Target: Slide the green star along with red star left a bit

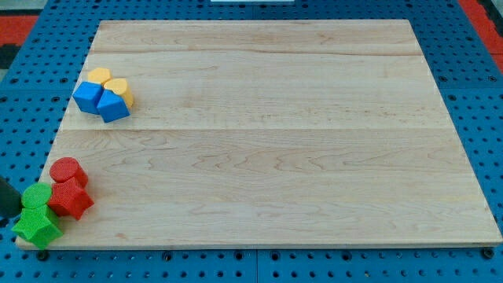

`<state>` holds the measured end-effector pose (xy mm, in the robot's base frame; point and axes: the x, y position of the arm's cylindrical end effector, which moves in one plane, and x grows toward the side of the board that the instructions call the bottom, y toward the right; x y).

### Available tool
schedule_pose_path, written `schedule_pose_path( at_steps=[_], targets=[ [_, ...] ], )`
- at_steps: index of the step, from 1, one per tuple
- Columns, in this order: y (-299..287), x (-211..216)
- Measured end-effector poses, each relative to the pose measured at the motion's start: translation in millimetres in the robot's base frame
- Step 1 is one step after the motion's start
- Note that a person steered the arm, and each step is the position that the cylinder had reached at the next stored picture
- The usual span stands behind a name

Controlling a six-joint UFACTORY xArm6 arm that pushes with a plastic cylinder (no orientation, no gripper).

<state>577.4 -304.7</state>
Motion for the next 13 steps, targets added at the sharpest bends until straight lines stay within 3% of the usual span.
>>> schedule_pose_path(
  at_steps=[2,10,13],
  targets=[
    [3.9,40.2],
    [45.5,26.6],
    [50.4,41.0]
  ],
)
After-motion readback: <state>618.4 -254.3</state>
